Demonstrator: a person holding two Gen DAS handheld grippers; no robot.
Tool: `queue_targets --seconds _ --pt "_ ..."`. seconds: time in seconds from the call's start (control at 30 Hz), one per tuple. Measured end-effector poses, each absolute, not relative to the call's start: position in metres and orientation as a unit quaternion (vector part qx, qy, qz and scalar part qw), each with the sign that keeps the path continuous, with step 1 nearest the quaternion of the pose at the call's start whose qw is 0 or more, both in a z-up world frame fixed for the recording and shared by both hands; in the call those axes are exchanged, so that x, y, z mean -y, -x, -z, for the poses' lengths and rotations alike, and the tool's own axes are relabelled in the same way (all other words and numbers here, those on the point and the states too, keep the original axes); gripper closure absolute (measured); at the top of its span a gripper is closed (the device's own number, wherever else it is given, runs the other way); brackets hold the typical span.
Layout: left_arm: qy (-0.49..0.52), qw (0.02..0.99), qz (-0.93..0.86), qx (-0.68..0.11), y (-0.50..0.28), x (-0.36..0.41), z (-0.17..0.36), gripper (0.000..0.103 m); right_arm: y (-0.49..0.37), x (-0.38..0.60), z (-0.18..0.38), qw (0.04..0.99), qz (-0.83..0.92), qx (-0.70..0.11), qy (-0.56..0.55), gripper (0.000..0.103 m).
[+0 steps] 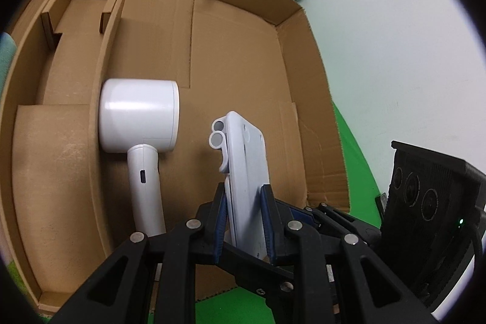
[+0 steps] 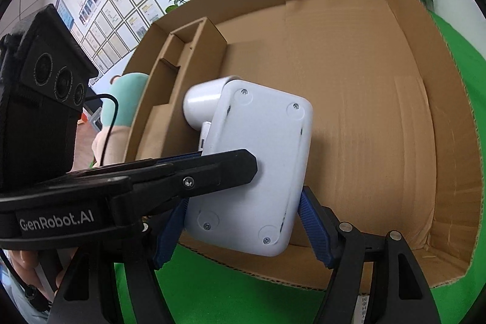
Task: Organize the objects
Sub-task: 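Lower the white device upright beside the hair dryer in the tray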
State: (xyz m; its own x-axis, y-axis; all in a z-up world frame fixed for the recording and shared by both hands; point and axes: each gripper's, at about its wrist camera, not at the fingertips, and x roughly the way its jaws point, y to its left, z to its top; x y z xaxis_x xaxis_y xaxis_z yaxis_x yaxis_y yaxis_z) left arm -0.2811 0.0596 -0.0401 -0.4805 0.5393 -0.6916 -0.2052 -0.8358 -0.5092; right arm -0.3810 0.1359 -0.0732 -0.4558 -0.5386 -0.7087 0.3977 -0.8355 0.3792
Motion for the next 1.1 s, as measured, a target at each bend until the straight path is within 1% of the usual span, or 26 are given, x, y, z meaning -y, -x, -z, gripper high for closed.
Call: queue_targets --seconds 0.13,0.33,0.53,0.67,0.77,0.83,0.9,1.07,1.1 --pt "0.470 0.210 -0.840 0.175 0.284 -0.062 0.049 0.083 0.392 -0.139 0.087 0.275 0.841 0.086 -0.458 0.034" --pt "0.481 0.201 -0.831 0.195 0.284 -0.054 0.063 0.083 0.395 -0.133 0.102 0.274 0.835 0.075 -0.472 0.034" --pt "0.486 0.193 -0.833 0.183 0.285 -0.057 0.065 0.083 0.398 -0.129 0.107 0.272 0.830 0.071 -0.481 0.034" --pt "0.493 0.182 -0.832 0.178 0.282 -0.054 0.062 0.083 0.396 -0.126 0.109 0.283 0.826 0.070 -0.483 0.034" --pt "0.479 0.175 -0.842 0.173 0.275 -0.046 0.052 0.083 0.395 -0.126 0.109 0.286 0.826 0.069 -0.480 0.033" --pt "0.466 0.165 -0.853 0.166 0.268 -0.038 0.045 0.083 0.395 -0.125 0.109 0.287 0.827 0.068 -0.479 0.031" --pt "0.457 0.162 -0.858 0.168 0.261 -0.027 0.040 0.083 0.394 -0.126 0.108 0.290 0.827 0.069 -0.476 0.026" --pt "0.443 0.144 -0.869 0.167 0.246 -0.004 0.035 0.083 0.391 -0.129 0.107 0.295 0.828 0.071 -0.472 0.026" --pt "0.441 0.145 -0.869 0.171 0.244 -0.001 0.036 0.083 0.391 -0.130 0.107 0.291 0.829 0.068 -0.473 0.028"
